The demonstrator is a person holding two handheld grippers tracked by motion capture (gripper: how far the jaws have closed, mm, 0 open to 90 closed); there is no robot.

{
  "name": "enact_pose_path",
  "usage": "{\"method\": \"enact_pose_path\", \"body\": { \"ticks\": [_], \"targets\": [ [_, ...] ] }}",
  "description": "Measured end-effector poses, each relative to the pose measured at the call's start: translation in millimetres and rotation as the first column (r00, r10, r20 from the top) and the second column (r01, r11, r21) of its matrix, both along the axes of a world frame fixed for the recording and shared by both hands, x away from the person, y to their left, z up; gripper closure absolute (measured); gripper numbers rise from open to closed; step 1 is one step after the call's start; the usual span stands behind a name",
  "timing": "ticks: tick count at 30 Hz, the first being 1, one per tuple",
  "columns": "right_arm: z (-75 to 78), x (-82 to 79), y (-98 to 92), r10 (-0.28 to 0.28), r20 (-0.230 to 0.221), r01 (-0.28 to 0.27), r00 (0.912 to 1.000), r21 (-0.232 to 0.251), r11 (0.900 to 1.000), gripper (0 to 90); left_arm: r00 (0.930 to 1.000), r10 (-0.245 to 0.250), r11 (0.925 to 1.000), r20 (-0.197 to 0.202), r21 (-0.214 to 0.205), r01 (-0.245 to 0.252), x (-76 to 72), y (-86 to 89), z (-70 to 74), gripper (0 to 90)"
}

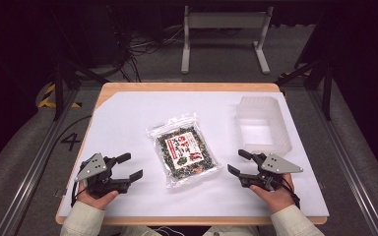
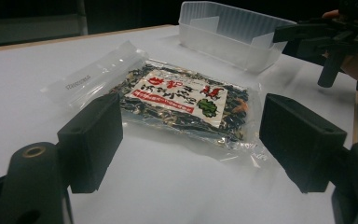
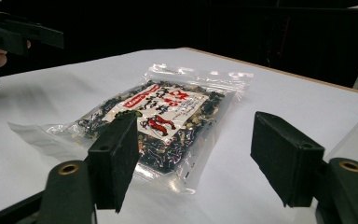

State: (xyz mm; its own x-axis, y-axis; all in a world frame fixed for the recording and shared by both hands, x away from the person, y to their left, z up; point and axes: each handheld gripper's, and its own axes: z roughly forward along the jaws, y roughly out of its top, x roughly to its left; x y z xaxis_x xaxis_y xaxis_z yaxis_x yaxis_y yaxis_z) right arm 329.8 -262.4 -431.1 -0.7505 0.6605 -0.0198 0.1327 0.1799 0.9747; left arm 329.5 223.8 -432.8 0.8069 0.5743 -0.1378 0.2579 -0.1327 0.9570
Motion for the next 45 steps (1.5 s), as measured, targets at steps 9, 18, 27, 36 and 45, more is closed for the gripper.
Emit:
{"method": "enact_pose_path", "body": {
  "ticks": [9,18,27,36,45],
  "targets": [
    [0.6,1.0,1.3,0.008,0.006,-0.008,0.9999,-0.009,0.9999,30.1,0.9999,0.004,0.9998,-0.015,-0.02,-0.004,7.6,-2.8,14.6,22.6],
    [0.9,0.8,2.2,0.012,0.001,-0.012,0.9999,-0.014,0.9998,29.2,0.9993,0.009,0.9999,-0.036,-0.013,-0.009,22.2,-7.2,26.9,20.4],
    [0.8,-0.4,2.4,0.02,-0.002,-0.02,0.9998,-0.024,0.9995,29.3,0.9992,0.001,0.9999,-0.041,-0.015,-0.001,44.1,-15.9,39.9,20.3],
    [-0.1,0.5,4.9,0.025,-0.008,-0.026,0.9996,-0.031,0.9992,29.4,0.9974,0.024,0.9994,-0.067,0.025,-0.022,67.4,-20.4,40.4,18.9],
    [-0.4,1.8,10.1,0.025,-0.007,-0.026,0.9996,-0.051,0.9984,29.5,0.9954,0.067,0.9972,-0.069,-0.03,-0.069,91.0,-21.4,41.4,17.5]
  ]
}}
